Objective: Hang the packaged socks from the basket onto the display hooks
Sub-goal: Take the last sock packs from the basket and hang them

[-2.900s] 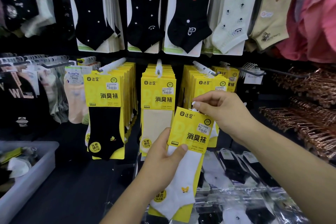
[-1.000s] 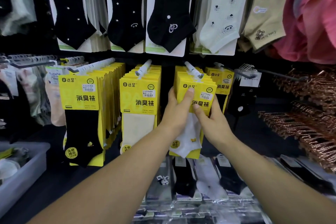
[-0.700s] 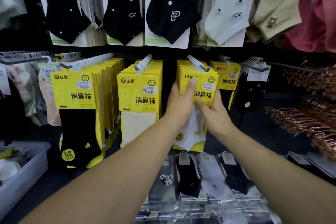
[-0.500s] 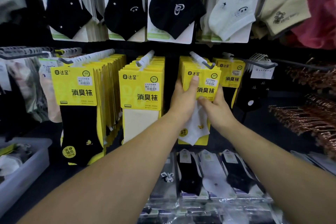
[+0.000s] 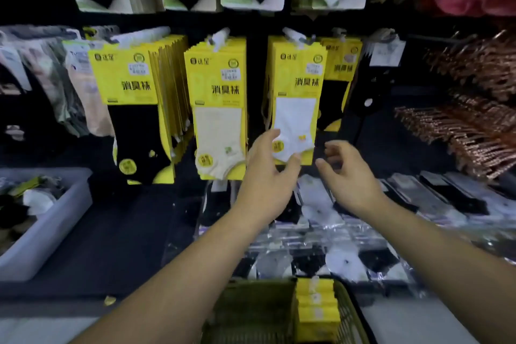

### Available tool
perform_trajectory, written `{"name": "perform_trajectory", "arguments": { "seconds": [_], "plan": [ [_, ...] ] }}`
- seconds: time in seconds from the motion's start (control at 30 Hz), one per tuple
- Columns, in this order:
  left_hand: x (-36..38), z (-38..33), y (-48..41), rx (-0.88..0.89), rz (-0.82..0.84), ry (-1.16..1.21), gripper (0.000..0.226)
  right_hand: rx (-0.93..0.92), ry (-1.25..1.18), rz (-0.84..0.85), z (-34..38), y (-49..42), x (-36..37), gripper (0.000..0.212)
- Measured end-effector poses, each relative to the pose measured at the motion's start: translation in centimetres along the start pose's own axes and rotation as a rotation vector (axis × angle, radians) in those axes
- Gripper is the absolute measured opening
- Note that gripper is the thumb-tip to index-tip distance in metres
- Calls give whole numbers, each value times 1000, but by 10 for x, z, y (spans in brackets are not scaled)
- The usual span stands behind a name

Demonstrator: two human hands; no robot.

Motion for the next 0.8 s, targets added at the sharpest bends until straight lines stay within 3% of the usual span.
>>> {"name": "perform_trajectory", "arguments": {
  "seconds": [0.13,0.3,0.4,0.53,0.8],
  "plan": [
    [8,67,80,-205,131,-73,11,95,85,252,-53,73,25,4],
    [36,149,179,-447,323,-197,10,215,227,528,-129,155,73,2],
    [51,188,215,-539,400,-217,17,237,349,640,-168,185,104,20],
    [67,231,236,-596,418,-244,19,151,487,601,-191,200,127,37],
    [111,271,239,-589,445,-176,27,107,502,459,-204,212,136,27]
  ]
}}
Point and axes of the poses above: each hand's wrist, its own y-axis away from the middle knuckle, its own x-axis out of the palm, z = x × y, the point moved 7 cm from there along -y, towards the middle knuckle, and after that the axes turned 3 degrees about x, right-handed, at the moved point
